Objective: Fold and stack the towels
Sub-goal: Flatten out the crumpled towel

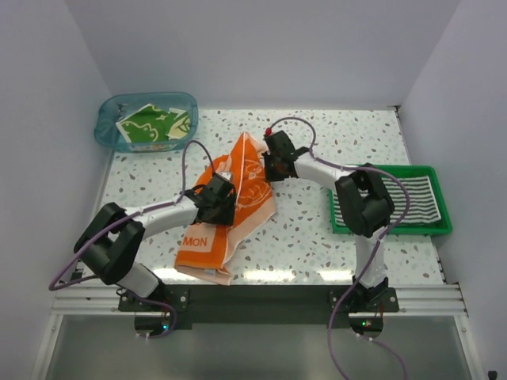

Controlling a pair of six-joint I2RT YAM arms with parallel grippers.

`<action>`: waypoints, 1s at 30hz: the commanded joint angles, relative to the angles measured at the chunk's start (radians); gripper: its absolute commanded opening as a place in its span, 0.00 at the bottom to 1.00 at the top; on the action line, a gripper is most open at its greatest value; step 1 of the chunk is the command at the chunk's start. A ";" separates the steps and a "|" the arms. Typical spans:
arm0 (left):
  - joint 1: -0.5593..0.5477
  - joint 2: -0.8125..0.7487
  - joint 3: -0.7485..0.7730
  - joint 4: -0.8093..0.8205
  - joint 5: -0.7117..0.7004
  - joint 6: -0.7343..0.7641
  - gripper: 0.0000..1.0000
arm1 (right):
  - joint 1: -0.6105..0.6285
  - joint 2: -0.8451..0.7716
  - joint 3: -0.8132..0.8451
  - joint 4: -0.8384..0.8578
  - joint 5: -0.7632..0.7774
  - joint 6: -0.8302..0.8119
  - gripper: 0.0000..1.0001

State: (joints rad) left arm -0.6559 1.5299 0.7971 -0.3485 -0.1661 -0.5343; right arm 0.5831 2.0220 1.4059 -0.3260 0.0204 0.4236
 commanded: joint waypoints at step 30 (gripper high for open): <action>-0.246 -0.102 0.119 -0.159 -0.067 0.106 0.68 | -0.094 -0.595 -0.344 -0.174 0.017 0.018 0.79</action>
State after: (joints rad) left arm -0.8536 1.3762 0.8864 -0.4541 -0.1528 -0.4412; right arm 0.4904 1.4925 1.1282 -0.5175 0.0959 0.3695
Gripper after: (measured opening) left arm 0.703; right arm 0.785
